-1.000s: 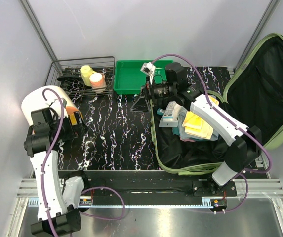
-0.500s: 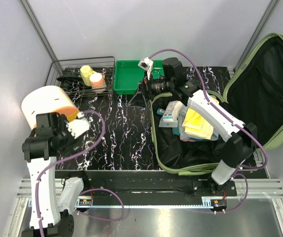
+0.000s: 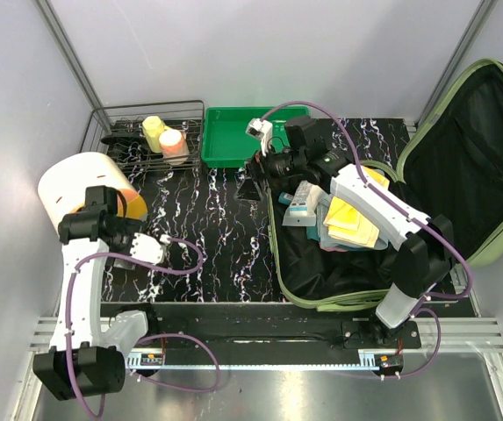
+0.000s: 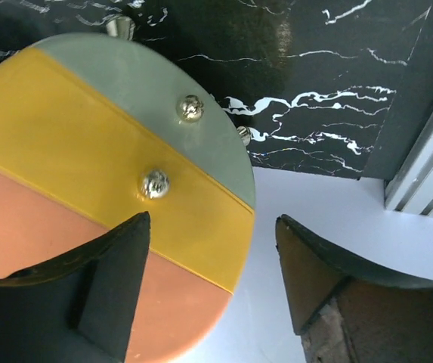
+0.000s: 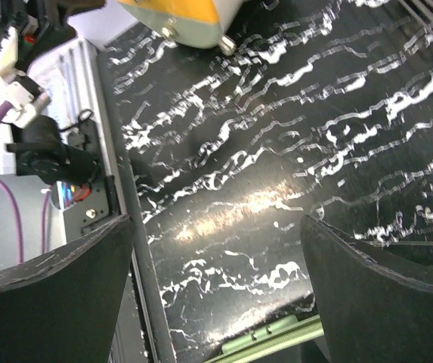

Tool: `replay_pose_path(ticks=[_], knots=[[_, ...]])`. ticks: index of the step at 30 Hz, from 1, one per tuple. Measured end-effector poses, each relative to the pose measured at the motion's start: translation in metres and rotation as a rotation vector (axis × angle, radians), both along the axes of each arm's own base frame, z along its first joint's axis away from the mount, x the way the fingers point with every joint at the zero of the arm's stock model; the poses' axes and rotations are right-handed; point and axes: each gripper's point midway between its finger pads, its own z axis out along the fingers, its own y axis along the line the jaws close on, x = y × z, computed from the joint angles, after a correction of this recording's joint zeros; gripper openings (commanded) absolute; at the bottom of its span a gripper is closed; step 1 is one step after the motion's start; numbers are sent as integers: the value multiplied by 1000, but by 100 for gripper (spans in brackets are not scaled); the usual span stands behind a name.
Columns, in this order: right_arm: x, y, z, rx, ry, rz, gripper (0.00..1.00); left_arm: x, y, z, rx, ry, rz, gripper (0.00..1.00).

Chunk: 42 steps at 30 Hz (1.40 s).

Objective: Open, take out, and arrange the luggage

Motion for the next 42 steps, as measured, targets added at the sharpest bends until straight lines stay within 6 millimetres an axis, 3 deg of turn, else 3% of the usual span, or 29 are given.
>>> replay_pose_path(ticks=[2, 5, 8, 13, 24, 35, 42], knots=[[2, -5, -14, -41, 5, -24, 100, 4, 4, -14, 34, 48, -47, 61], [7, -11, -27, -87, 1, -59, 100, -7, 6, -31, 65, 112, -79, 55], [9, -17, -38, -125, -2, -84, 100, -17, 8, -45, 79, 166, -99, 52], [8, -23, -51, -161, 1, -102, 100, -12, 11, -59, 100, 167, -111, 48], [-2, -37, -48, -178, -27, -124, 100, 13, 17, -79, 118, 141, -109, 35], [-7, -43, -57, -196, -17, -126, 100, 8, 43, -97, 55, 144, 36, 29], [-10, -44, -59, -201, -11, -125, 100, 19, 36, -108, -35, 75, 46, 29]])
